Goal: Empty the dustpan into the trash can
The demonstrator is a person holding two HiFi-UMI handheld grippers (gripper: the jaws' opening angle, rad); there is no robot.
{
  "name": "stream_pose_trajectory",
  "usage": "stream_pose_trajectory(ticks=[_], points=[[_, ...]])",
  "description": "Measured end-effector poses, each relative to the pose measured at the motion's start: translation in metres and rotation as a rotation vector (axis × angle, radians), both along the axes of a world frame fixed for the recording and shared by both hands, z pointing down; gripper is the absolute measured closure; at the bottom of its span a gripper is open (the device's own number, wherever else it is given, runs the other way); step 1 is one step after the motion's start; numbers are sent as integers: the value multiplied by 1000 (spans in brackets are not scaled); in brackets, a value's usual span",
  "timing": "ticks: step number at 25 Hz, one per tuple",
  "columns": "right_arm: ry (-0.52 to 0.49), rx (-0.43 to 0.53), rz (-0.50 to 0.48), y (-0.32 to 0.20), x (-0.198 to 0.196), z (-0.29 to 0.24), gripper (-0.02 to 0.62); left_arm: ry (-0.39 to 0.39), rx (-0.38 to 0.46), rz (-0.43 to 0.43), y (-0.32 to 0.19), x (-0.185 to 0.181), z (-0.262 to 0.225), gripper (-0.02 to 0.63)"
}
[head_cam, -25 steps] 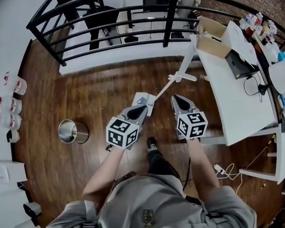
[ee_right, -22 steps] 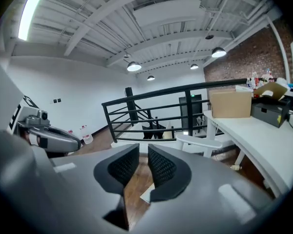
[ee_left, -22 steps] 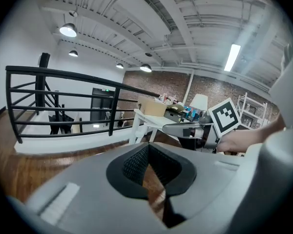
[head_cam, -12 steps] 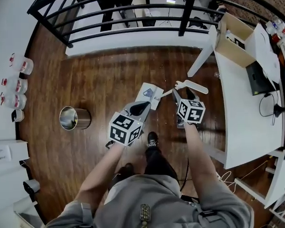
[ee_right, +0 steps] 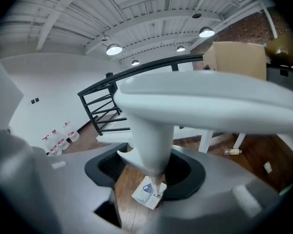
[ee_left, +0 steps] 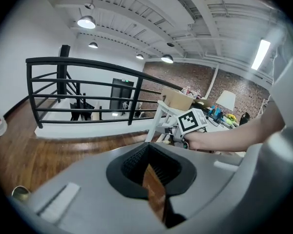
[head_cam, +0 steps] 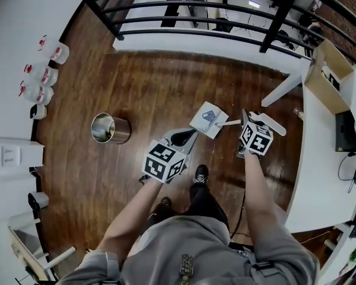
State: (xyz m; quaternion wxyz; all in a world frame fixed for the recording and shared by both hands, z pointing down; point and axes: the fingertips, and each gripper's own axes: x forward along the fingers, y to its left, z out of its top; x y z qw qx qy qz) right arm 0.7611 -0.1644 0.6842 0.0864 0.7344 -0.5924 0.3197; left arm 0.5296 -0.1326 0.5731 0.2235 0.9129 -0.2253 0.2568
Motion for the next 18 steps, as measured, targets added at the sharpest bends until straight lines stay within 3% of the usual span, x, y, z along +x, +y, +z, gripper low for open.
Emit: stream_pose_trajectory(ticks=[4,9,14,18], points=[[9,11,-18,-8,-5,-8,388,0,-1,-38,-4,-16,-2,601],[53,43,-117,-26,-31,-30,388,3,12,-79,-12,-32,-6,601],[74,104,-239,-51,-73,-63,388,16,41,-147,-21,-61,-15,601],[70,158,-335,-69,-126,-94,390,24,62,-231,-22,-107,-23,601]])
